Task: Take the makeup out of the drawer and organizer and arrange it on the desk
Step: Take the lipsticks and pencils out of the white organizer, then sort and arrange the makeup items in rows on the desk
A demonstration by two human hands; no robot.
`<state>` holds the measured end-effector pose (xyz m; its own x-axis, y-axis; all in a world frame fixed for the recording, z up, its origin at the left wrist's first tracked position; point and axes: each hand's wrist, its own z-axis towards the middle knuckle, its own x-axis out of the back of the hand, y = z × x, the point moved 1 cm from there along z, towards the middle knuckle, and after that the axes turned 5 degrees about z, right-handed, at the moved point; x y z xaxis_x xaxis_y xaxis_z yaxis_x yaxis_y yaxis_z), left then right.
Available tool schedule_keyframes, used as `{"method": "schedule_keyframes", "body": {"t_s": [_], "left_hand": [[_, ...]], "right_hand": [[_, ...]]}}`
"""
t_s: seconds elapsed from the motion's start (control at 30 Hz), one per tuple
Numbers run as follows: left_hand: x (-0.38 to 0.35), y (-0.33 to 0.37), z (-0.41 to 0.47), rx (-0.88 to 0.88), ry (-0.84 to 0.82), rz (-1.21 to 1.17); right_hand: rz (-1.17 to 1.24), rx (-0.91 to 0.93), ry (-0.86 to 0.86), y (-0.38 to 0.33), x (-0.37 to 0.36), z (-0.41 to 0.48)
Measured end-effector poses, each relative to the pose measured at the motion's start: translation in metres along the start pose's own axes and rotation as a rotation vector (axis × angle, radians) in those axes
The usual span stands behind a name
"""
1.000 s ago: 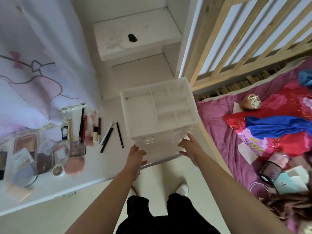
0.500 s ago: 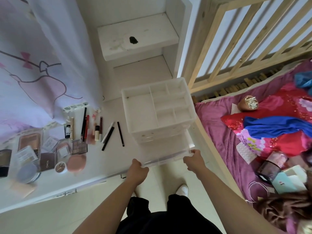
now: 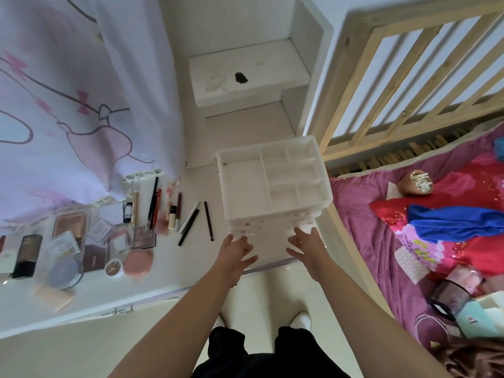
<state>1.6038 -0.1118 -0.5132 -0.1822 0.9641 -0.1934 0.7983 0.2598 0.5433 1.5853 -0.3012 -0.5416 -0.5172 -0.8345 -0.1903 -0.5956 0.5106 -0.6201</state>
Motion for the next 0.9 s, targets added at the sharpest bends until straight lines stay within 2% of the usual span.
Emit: {"method": "schedule_keyframes", "body": {"t_s": [0.1,0.27,0.37,0.47,0.57,0.7,0.83,0.9], "left_hand": [[0.008,-0.001,0.000,-0.023,-0.005,0.092],[0.016,0.007,-0.016,-0.123,0.018,0.281],[0.032,0.008,-0.029,-0.283,0.151,0.619],[0.058,0.000,-0.044,-0.436,0.343,0.937],[0.091,-0.015,-0.058,-0.438,0.500,1.097],[0.132,-0.030,-0.074,-0.414,0.627,1.284],[0.171,-0.020,-0.067,-0.398,0.636,1.400],[0.187,-0.003,-0.055,-0.447,0.607,1.441]], "right_hand": [[0.082,-0.027,-0.046,0.001,-0.003,-0.009],[0.072,-0.061,-0.116,-0.001,-0.022,-0.018],[0.023,-0.080,-0.070,0.002,-0.031,-0.019],[-0.168,-0.135,-0.097,0.014,-0.042,-0.023],[-0.319,-0.155,-0.192,0.034,-0.059,-0.028],[-0.403,-0.122,-0.269,0.058,-0.089,-0.033],[-0.533,-0.056,-0.333,0.069,-0.122,-0.038],[-0.554,-0.018,-0.320,0.068,-0.140,-0.037]]}}
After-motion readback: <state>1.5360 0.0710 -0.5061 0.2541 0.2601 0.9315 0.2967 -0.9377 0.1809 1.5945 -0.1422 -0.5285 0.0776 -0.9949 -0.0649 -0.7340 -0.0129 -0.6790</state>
